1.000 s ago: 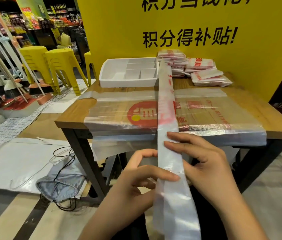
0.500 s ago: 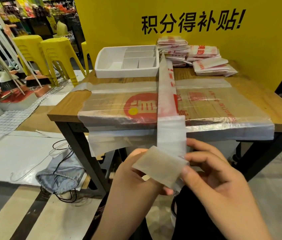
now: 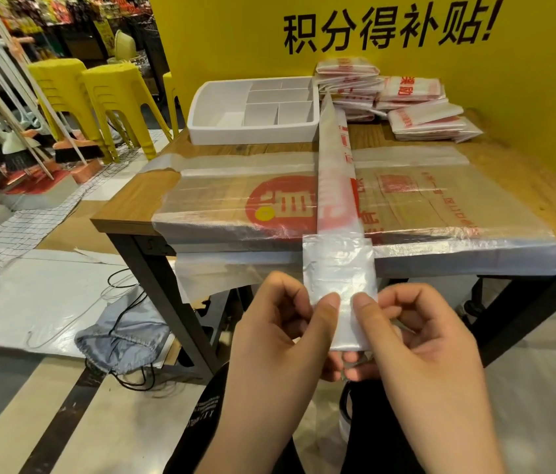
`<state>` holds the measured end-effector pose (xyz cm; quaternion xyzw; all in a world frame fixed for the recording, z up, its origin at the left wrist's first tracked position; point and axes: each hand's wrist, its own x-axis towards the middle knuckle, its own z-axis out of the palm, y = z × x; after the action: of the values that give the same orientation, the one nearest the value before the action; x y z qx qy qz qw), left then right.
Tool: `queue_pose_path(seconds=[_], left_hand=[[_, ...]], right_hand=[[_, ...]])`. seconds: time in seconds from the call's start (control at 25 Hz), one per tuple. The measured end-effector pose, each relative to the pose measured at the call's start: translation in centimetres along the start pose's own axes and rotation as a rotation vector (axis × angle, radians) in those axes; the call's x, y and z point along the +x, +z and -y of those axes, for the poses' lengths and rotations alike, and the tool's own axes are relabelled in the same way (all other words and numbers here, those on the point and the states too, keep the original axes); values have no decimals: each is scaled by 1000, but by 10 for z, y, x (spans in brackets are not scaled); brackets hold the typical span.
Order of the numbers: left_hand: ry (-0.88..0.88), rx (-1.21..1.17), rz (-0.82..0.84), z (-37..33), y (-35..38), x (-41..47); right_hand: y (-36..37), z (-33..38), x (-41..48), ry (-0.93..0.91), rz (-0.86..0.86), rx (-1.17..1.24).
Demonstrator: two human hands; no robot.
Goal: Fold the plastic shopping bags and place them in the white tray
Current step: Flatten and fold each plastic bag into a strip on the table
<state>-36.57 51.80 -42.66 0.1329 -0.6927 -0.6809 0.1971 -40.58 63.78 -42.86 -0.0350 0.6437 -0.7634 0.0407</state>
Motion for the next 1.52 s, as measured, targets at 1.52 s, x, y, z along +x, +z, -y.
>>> queue_pose_path(seconds=[1.52], left_hand=[[915,759,203,-3,-21,94]], right_hand=[[-33,39,84,-816,298,-1095]])
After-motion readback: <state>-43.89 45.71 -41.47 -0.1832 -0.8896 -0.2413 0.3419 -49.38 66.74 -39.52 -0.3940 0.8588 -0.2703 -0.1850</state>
